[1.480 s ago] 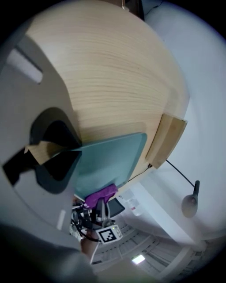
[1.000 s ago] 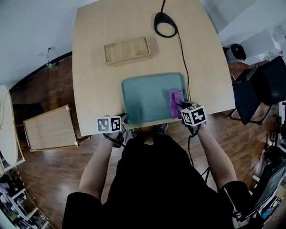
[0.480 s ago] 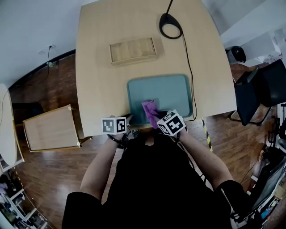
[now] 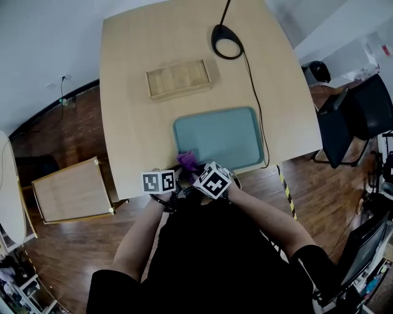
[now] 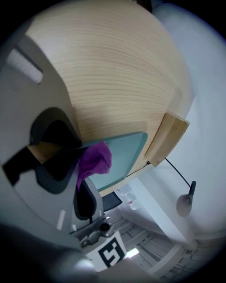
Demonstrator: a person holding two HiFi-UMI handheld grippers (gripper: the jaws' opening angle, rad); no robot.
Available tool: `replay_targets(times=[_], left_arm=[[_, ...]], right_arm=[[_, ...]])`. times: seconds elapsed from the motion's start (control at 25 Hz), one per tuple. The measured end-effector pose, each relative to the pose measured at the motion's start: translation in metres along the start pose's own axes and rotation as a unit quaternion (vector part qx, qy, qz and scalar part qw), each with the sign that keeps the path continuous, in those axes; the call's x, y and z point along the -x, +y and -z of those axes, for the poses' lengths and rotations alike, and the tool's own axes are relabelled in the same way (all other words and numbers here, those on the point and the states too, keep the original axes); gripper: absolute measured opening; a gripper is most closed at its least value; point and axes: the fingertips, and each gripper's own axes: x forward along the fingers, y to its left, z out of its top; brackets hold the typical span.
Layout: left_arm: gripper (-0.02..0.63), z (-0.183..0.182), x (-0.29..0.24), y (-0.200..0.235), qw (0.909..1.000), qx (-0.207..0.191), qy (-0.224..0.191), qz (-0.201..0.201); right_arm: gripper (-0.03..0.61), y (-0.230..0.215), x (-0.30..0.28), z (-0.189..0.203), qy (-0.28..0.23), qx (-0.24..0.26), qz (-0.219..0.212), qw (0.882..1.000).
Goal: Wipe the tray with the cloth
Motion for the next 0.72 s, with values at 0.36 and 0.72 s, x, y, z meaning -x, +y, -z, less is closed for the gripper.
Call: replay_targets(times=[0.36, 0.72], left_arm=[[0.06, 0.001, -0.003, 0.0, 0.9999, 0.01, 0.009, -0.001], [0.161, -0.023, 0.013, -0.005, 0.9983, -0.038, -0.013, -0.041]], right_arm=[[0.052, -0.033, 0.013, 0.016, -0.017, -0.015, -0.002, 1.0], [0.052, -0.134, 0.057, -0.027, -0.039, 0.03, 0.071, 0.996]])
